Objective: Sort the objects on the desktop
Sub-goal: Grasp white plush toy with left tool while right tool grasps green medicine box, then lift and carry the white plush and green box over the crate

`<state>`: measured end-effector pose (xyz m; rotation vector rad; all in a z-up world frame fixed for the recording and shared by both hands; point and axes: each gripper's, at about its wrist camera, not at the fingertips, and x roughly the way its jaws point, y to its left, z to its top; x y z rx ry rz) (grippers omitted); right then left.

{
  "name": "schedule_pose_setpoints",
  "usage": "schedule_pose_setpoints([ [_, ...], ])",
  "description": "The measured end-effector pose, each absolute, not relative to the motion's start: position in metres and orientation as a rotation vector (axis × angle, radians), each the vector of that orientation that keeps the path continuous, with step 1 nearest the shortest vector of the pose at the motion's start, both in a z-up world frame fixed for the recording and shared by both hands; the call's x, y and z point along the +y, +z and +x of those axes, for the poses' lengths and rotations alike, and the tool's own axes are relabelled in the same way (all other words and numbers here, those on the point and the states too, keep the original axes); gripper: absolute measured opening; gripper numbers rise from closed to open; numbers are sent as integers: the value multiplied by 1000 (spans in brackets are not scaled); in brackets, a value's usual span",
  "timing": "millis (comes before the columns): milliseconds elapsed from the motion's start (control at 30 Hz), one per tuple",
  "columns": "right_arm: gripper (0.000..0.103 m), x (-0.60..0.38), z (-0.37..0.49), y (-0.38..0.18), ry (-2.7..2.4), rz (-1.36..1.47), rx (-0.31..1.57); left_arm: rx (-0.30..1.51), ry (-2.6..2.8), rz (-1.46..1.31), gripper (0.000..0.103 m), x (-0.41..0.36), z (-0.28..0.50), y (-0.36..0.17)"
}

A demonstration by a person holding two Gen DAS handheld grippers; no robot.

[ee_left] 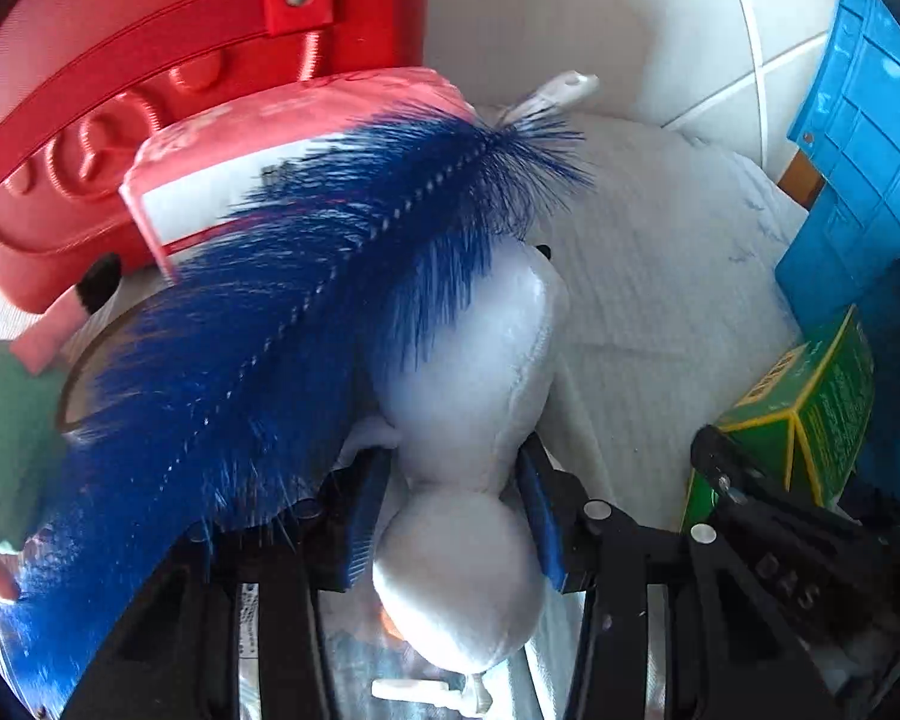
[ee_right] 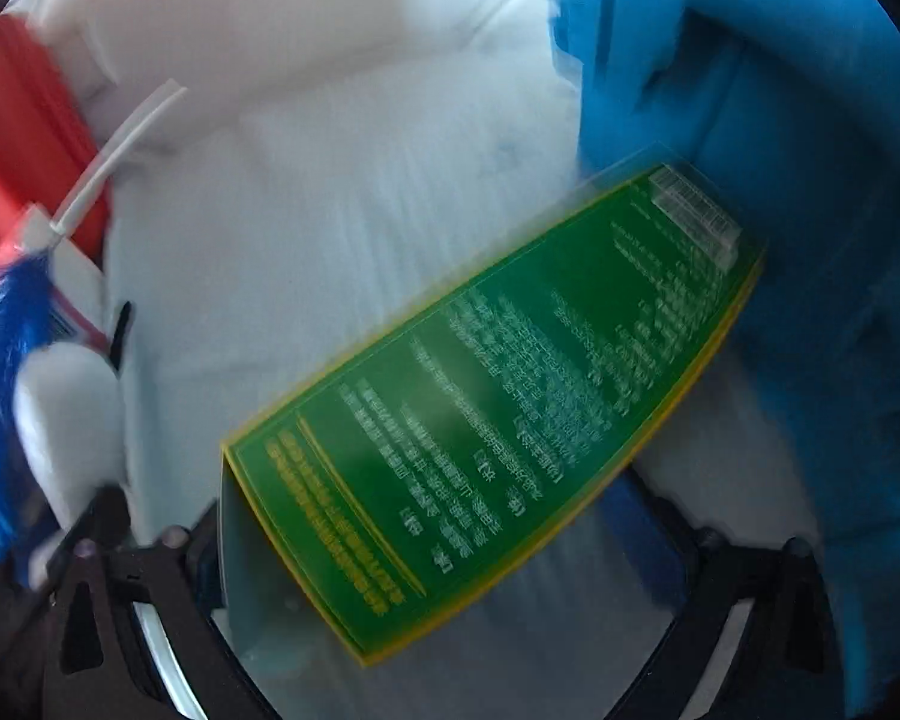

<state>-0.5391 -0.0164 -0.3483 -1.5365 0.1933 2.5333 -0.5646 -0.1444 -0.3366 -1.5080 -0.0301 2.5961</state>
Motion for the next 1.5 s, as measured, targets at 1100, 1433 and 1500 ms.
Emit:
schedule_pose_setpoints([
  [1100, 102, -47, -675, -451, 2632, -1489, 152, -26, 2663, -1487, 36, -150, -566, -326],
  [1433, 53, -91, -664, -468, 2759, -1569, -6, -116, 2660, -1537, 33, -163, -498, -303],
  [1500, 53, -102, -646, -459, 2796, -1570, -50, -143, 2688, -1510, 33, -171, -474, -286],
])
